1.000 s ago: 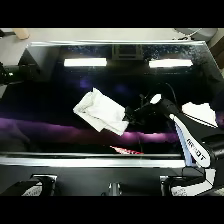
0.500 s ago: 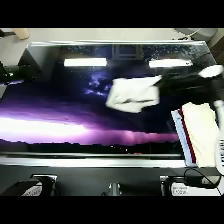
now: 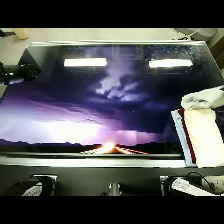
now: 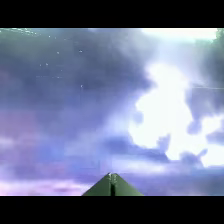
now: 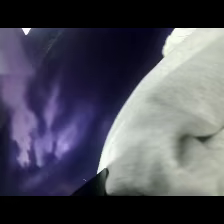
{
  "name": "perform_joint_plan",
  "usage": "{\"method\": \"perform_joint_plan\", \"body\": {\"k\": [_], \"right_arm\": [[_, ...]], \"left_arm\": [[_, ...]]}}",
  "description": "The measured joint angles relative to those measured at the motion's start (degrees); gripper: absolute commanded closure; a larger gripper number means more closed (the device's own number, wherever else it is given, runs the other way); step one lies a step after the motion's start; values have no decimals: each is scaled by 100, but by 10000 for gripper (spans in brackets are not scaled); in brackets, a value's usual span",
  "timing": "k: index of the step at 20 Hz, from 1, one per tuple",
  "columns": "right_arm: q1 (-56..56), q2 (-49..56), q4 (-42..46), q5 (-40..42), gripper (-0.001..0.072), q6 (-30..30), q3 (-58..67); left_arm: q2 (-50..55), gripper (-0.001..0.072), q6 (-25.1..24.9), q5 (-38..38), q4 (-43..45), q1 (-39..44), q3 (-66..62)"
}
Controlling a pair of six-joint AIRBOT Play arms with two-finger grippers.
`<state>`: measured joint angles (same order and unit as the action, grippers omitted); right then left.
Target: Fold the shirts.
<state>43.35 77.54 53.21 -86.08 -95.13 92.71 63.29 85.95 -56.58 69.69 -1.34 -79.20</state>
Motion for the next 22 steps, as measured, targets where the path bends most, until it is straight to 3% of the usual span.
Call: {"method": "perform_joint_plan", "body": {"k": [4, 9, 16, 17, 18, 19, 22], "right_arm": [[619, -210, 398, -857, 683, -94, 24], [841, -426, 2017, -1698, 683, -243, -400], [892, -568, 3235, -1729, 678, -236, -2096], [896, -577, 3368, -1696, 538, -229, -2282], [896, -579, 3488, -1672, 213, -214, -2415], [896, -579, 3589, -1624, 43, -186, -2514], [901, -584, 3700, -1316, 80, 98, -2465]], "left_arm": [[15, 681, -20, 2, 0, -2, 2], [94, 681, -50, 2, 0, 0, 2], [125, 680, -61, 0, -2, 26, 2], [125, 681, -61, 0, 0, 39, 2], [127, 680, -63, -2, 0, 63, 2], [127, 680, -63, -2, -2, 96, 2], [129, 681, -127, -9, 0, 203, 2]]}}
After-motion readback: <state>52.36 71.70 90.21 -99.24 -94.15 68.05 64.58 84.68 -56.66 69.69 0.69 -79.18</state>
